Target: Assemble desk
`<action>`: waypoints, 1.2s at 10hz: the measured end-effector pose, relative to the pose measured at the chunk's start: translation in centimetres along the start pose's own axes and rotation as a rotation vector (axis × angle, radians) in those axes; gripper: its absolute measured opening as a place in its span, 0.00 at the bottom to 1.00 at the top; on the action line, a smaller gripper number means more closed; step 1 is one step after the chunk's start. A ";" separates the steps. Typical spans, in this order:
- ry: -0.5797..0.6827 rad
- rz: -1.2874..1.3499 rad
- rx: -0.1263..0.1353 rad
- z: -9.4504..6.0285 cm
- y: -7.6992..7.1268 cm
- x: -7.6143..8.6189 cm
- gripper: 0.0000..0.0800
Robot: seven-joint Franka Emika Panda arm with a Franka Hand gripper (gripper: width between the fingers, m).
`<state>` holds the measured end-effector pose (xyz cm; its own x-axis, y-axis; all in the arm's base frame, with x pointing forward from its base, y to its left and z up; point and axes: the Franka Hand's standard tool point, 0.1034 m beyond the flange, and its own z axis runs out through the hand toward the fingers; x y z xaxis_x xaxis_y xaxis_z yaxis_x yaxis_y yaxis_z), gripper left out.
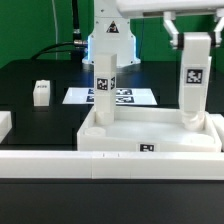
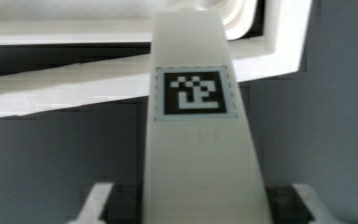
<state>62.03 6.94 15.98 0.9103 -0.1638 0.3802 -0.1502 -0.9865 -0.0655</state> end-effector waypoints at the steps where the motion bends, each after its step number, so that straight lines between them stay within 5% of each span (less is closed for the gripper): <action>1: -0.001 -0.001 -0.001 0.0 0.1 0.0 0.36; 12: 0.044 -0.088 -0.005 2.1 -1.9 -1.1 0.36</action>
Offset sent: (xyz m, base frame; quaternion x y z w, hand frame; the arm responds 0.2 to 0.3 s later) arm 0.0000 0.0000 0.0000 0.0000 0.0000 0.0000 1.0000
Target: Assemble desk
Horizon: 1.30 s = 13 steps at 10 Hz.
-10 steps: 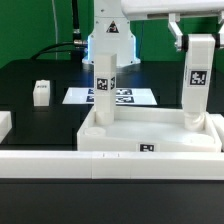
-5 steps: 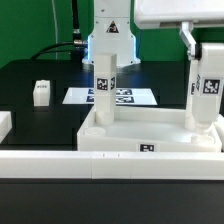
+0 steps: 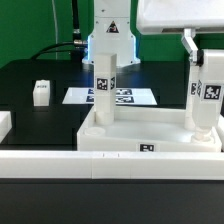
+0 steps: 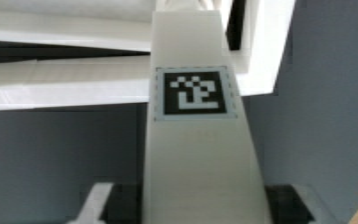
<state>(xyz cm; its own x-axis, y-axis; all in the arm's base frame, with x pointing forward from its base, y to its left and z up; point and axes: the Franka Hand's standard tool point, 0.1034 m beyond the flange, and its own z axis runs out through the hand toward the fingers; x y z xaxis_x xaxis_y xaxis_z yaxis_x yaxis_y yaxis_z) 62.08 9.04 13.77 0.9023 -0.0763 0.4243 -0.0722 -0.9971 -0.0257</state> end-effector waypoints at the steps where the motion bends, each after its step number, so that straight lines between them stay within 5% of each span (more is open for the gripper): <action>1: 0.000 0.000 0.000 0.0 0.0 0.0 0.36; 13: 0.062 -0.026 -0.002 1.4 -0.7 -1.2 0.36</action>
Offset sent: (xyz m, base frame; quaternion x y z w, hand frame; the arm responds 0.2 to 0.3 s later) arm -0.0013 -0.0009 -0.0068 -0.0026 0.0051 -0.0102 0.9999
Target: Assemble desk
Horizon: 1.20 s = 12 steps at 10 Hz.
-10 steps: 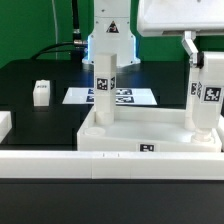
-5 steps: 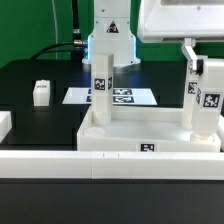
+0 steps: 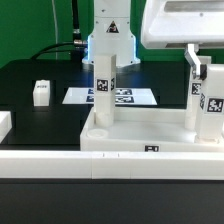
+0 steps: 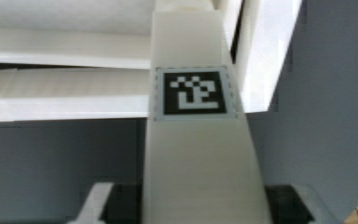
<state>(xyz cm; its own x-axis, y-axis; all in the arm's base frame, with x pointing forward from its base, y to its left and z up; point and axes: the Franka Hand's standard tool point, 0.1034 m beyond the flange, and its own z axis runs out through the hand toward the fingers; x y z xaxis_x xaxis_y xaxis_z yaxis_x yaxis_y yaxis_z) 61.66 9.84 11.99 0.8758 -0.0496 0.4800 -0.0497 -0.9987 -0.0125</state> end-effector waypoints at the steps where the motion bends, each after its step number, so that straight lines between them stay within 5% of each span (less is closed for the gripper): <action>1: 0.000 0.000 0.000 0.0 0.0 0.0 0.36; 2: 0.000 0.000 0.000 0.0 0.0 0.0 0.36; 4: 0.000 -0.001 0.000 0.0 0.0 0.0 0.76; 12: -0.057 -0.013 0.007 -1.6 0.8 1.4 0.81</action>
Offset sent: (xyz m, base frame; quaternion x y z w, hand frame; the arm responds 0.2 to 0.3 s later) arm 0.0000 0.0000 0.0000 0.0000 0.0000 0.0000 1.0000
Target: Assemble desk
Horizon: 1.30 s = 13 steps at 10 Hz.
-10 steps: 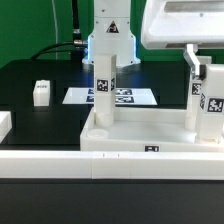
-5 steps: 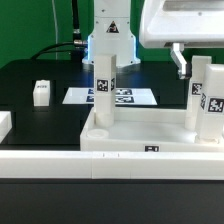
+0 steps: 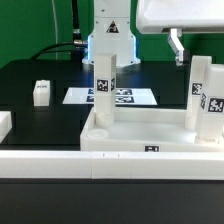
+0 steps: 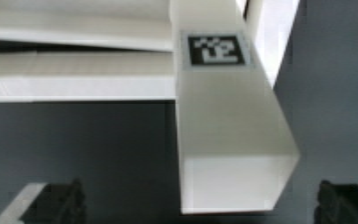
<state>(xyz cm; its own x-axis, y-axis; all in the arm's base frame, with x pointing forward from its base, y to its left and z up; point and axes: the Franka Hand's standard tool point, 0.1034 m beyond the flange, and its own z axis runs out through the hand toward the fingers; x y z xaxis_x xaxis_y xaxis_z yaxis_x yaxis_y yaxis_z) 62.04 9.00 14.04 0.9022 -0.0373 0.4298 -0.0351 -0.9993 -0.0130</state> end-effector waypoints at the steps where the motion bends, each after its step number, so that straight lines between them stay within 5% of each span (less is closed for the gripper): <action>1: 0.001 0.000 0.000 0.0 0.0 0.0 0.81; 3: -0.152 0.008 -0.004 0.6 0.1 -1.4 0.81; 7: -0.433 0.015 -0.010 0.6 -0.2 -1.2 0.81; 13: -0.427 0.012 -0.012 1.5 -0.8 -0.3 0.81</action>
Offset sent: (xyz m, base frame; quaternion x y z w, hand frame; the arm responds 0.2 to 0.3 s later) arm 0.0022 0.0010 -0.0110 -0.0075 -0.1977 0.0216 0.9800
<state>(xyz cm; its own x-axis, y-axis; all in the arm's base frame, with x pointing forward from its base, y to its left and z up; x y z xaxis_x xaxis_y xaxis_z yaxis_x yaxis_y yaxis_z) 62.45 9.82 12.57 0.9986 -0.0498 0.0174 -0.0497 -0.9988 -0.0037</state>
